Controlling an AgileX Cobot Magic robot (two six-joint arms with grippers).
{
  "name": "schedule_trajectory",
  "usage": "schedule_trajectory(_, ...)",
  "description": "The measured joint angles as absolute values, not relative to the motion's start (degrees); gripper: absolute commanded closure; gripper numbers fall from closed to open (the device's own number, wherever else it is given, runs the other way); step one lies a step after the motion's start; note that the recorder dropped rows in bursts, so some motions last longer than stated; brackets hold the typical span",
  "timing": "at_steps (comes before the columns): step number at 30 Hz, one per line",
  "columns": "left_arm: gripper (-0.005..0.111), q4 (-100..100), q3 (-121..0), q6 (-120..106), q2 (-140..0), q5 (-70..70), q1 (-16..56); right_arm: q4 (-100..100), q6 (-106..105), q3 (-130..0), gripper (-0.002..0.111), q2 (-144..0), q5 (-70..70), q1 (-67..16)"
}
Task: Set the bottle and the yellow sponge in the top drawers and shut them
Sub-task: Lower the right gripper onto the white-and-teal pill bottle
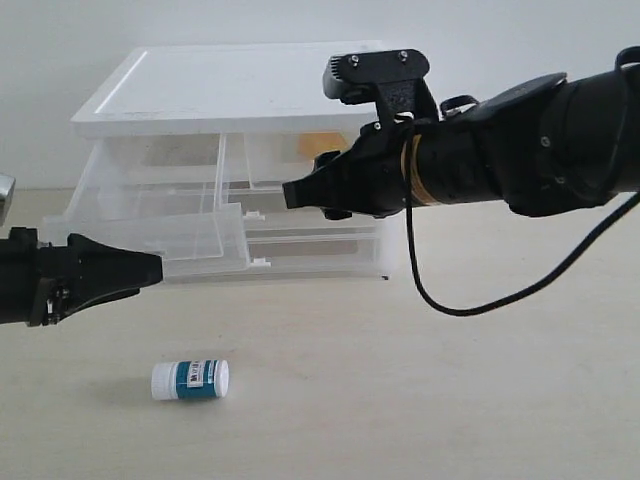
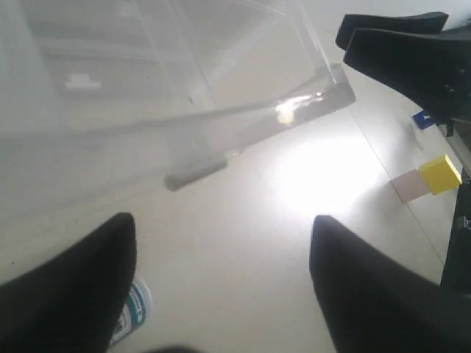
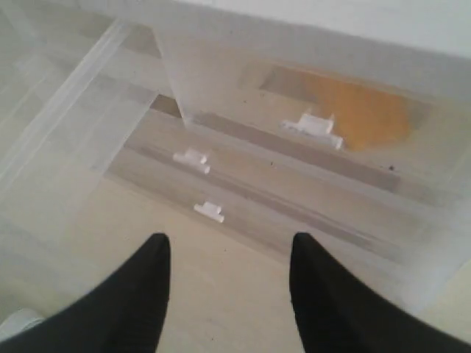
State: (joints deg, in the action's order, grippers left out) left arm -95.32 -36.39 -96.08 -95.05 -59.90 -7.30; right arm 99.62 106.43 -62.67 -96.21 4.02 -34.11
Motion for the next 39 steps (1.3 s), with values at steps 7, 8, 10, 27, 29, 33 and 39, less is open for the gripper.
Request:
schedule_trajectory(7, 0.049, -95.32, -31.33, -96.53, -93.04, -60.51, -10.02, 99.72, 106.17, -59.79, 0.062, -95.19, 12.52, -34.01)
schedule_trajectory(8, 0.049, -95.32, -30.55, -96.65, -92.41, -60.66, -10.52, 99.72, 105.87, -59.2, 0.062, -95.19, 13.52, -34.01)
schedule_trajectory(10, 0.049, -95.32, -29.02, -97.05, -91.06, -60.94, -11.28, 99.72, 105.21, -58.1, 0.062, -95.19, 15.19, -34.01)
schedule_trajectory(27, 0.049, -95.91, -26.12, -98.55, -86.07, -60.49, -12.3, 99.79, 94.03, -53.27, 0.062, -103.34, 23.32, -40.29)
schedule_trajectory(29, 0.049, -95.91, -26.12, -98.55, -86.07, -60.37, -12.3, 99.85, 93.03, -54.46, 0.062, -105.87, 22.53, -42.3)
schedule_trajectory(33, 0.049, -95.91, -26.0, -98.55, -86.07, -59.75, -12.3, 99.96, 91.97, -57.92, 0.062, -110.07, 22.47, -44.39)
schedule_trajectory(39, 0.049, -96.03, -25.63, -98.76, -86.07, -59.67, -12.3, 99.96, 90.8, -61.8, 0.062, -111.91, 22.47, -44.62)
